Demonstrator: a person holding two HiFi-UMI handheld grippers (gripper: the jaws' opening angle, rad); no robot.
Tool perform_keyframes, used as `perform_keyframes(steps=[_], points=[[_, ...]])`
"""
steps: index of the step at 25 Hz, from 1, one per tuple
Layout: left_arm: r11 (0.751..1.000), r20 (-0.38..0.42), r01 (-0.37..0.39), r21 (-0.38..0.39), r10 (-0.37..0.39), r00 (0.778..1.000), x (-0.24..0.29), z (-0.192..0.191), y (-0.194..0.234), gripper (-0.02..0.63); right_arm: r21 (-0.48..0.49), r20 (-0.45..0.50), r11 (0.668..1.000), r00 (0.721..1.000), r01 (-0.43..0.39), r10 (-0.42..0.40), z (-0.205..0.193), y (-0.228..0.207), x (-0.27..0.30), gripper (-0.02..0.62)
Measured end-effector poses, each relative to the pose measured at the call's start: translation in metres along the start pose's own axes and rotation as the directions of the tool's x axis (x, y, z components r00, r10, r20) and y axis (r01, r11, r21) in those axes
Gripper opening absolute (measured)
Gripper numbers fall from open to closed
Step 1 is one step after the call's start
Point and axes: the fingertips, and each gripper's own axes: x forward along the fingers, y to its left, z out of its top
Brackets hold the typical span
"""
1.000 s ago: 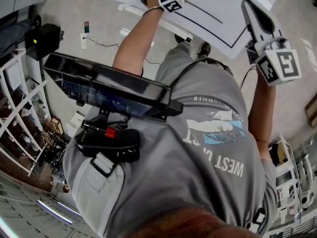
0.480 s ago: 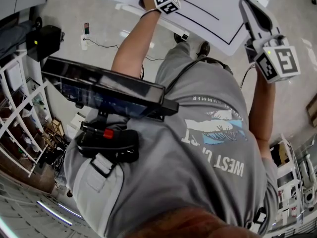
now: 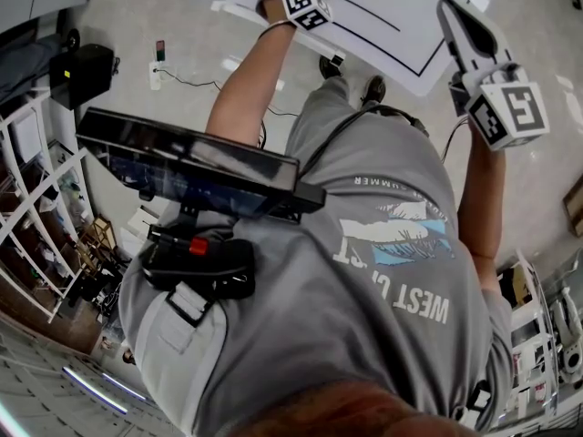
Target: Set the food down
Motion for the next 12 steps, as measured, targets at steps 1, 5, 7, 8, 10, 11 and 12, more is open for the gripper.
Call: perform_keyframes(steps=[1,5,7,8,10,11,12], points=[[1.000,0.000,-0.005,0.003,0.005,1.000,-0.001,0.000,-0.002,0.127,0.000,0.000,1.000,1.000,-0.002,0.002,-0.001,0.001,-0.001,0.009],[0.998,0.007,-0.057,0.015,0.057,0.998,-0.010,0.002,-0.001,0.132,-0.009,0.030,1.000,0.999,-0.010,0.011,-0.001,0.004,-0.008,0.009],[0.996,0.024,-0.090,0.011,0.089,0.996,-0.016,0.007,0.005,0.137,-0.012,0.032,1.000,0.999,-0.017,0.018,-0.003,0.007,-0.011,0.009],[0.995,0.032,-0.102,0.008,0.102,0.994,-0.020,0.009,0.009,0.137,-0.014,0.032,1.000,0.999,-0.021,0.022,-0.004,0.008,-0.011,0.009],[0.992,0.050,-0.127,0.004,0.127,0.991,-0.031,0.016,0.018,0.137,-0.019,0.033,0.999,0.999,-0.031,0.032,-0.004,0.012,-0.013,0.009],[0.990,0.061,-0.142,0.003,0.141,0.988,-0.039,0.020,0.021,0.137,-0.020,0.032,0.999,0.999,-0.036,0.037,-0.004,0.014,-0.015,0.009],[0.988,0.075,-0.158,0.002,0.157,0.985,-0.046,0.026,0.025,0.137,-0.021,0.028,0.999,0.999,-0.041,0.042,-0.004,0.016,-0.017,0.009]])
